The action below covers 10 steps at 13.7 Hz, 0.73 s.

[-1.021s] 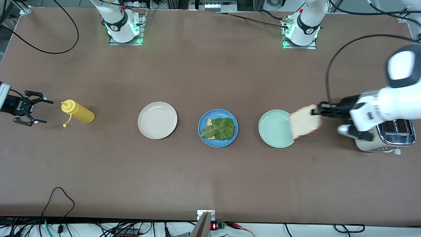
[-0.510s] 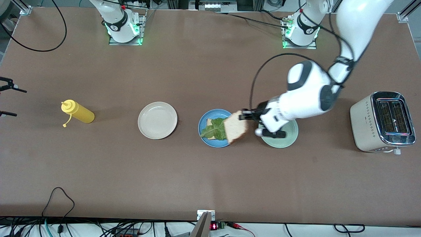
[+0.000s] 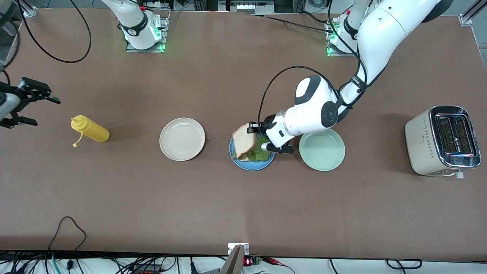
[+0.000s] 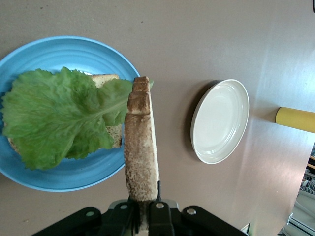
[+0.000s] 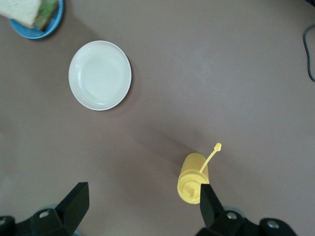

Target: Make sandwich in blue plate with both arms

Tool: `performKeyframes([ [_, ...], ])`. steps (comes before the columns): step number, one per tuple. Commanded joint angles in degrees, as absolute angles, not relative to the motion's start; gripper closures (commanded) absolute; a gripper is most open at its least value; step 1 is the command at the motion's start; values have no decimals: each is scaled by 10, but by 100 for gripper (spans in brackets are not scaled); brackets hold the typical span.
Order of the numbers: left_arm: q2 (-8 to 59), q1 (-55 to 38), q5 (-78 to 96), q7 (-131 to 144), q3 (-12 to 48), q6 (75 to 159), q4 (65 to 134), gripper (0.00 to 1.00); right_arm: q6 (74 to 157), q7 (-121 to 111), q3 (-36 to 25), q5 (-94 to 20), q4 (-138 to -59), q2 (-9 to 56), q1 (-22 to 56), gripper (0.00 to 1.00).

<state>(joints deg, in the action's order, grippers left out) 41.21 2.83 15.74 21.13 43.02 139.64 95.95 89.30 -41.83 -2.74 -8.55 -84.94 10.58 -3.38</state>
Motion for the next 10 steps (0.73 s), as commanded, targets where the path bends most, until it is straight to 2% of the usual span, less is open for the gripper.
performKeyframes([
  [1,417,25,169,203,432,1397,948,97,895,-301,-32,-34,-858,94,4,0],
  [6,435,30,169,180,429,1397,951,95,858,-105,-21,-7,-860,93,33,0],
  [10,453,34,168,162,425,1397,951,89,858,-116,-24,1,-858,98,25,0],
])
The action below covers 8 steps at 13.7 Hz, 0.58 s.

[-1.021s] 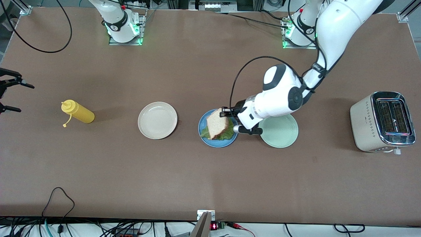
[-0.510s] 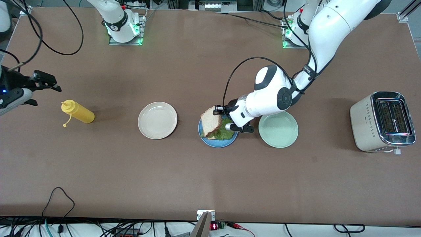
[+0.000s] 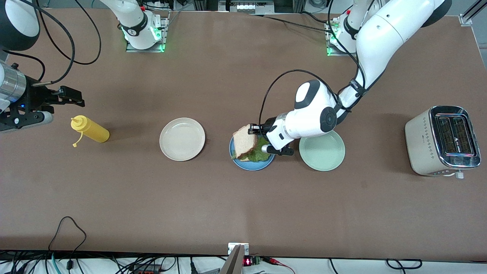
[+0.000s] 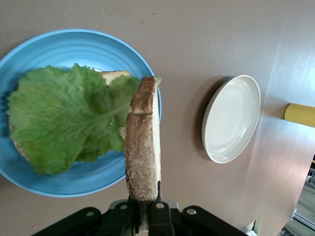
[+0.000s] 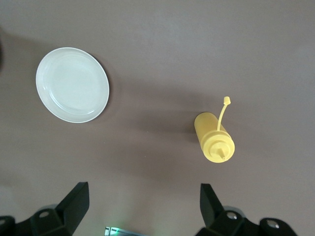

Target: Make sandwich in blue plate with both arms

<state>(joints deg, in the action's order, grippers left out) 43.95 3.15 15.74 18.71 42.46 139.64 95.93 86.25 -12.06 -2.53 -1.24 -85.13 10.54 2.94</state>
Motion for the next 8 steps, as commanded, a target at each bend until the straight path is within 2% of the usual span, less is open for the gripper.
performKeyframes([
  [1,455,35,169,152,424,1397,950,84,860,-116,-25,9,-858,95,24,0],
  [4,467,40,169,100,404,1397,950,69,859,-107,-25,10,-853,91,14,0],
  [6,482,52,169,74,400,1397,949,63,863,-63,-25,11,-882,67,5,0],
  [8,491,61,169,53,400,1397,948,46,859,-21,-24,11,-888,60,6,0],
])
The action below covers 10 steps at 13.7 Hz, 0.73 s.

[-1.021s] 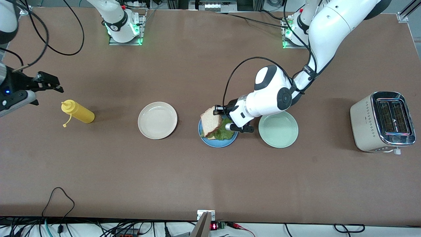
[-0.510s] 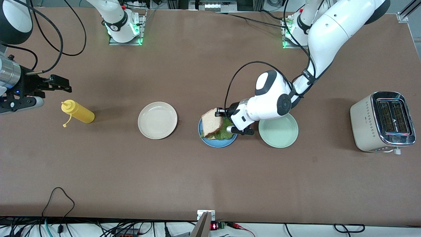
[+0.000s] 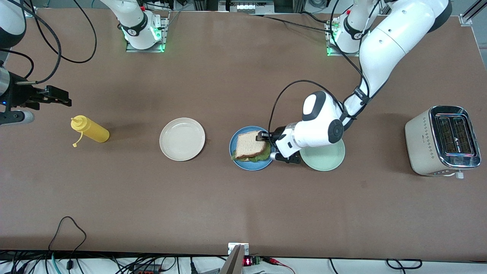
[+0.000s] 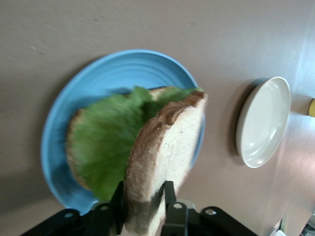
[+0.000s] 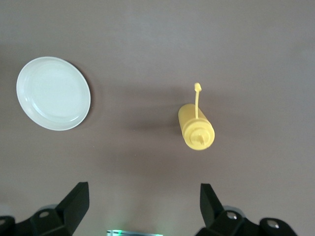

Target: Make sandwich in blue plate with both arms

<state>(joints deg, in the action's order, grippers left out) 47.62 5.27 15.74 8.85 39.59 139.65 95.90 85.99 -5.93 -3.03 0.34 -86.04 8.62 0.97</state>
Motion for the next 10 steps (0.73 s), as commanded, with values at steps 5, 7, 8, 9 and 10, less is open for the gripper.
performKeyframes([
  [5,484,86,164,33,395,1396,940,0,866,-20,-23,3,-888,62,4,0],
  [7,453,93,161,38,393,1384,935,0,891,-20,-24,4,-888,65,4,0],
  [8,433,93,162,40,384,1366,934,0,900,-20,-24,4,-889,65,4,0],
  [9,412,92,157,40,361,1342,932,0,900,-20,-25,4,-889,66,3,0],
  [10,390,91,128,40,344,1323,925,0,901,-20,-25,3,-889,67,2,0],
])
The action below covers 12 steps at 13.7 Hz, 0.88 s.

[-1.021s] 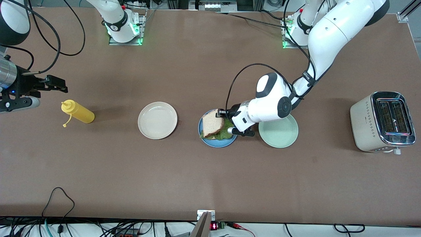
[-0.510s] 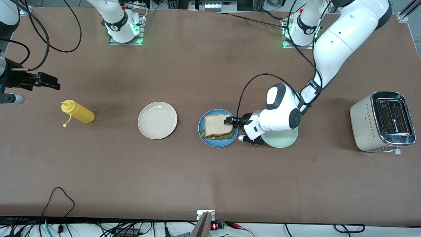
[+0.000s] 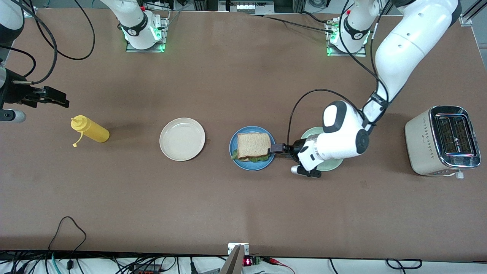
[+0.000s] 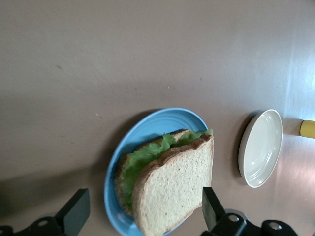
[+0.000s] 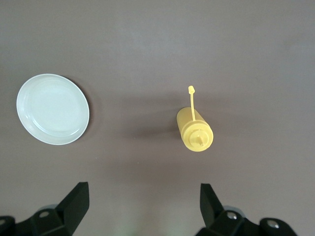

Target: Make sandwich in blue plate with both arms

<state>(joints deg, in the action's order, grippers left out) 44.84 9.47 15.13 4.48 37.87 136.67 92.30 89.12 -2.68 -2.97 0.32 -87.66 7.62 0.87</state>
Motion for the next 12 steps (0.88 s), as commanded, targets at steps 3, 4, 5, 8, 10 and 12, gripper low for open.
performKeyframes([
  [3,353,109,24,43,338,1245,908,0,909,-20,-26,3,-889,69,-2,0],
  [4,334,119,5,43,336,1226,908,0,911,-20,-26,3,-889,69,-2,0],
  [5,315,126,-14,43,332,1207,906,0,912,-20,-26,4,-889,69,-2,0],
  [8,280,123,-35,44,295,1167,874,0,913,-20,-26,3,-889,69,-1,0],
  [10,268,101,-32,50,227,1151,847,0,914,-20,-26,2,-889,69,-1,0],
  [12,251,56,-26,49,138,1114,821,0,914,-20,-25,2,-889,69,2,0],
])
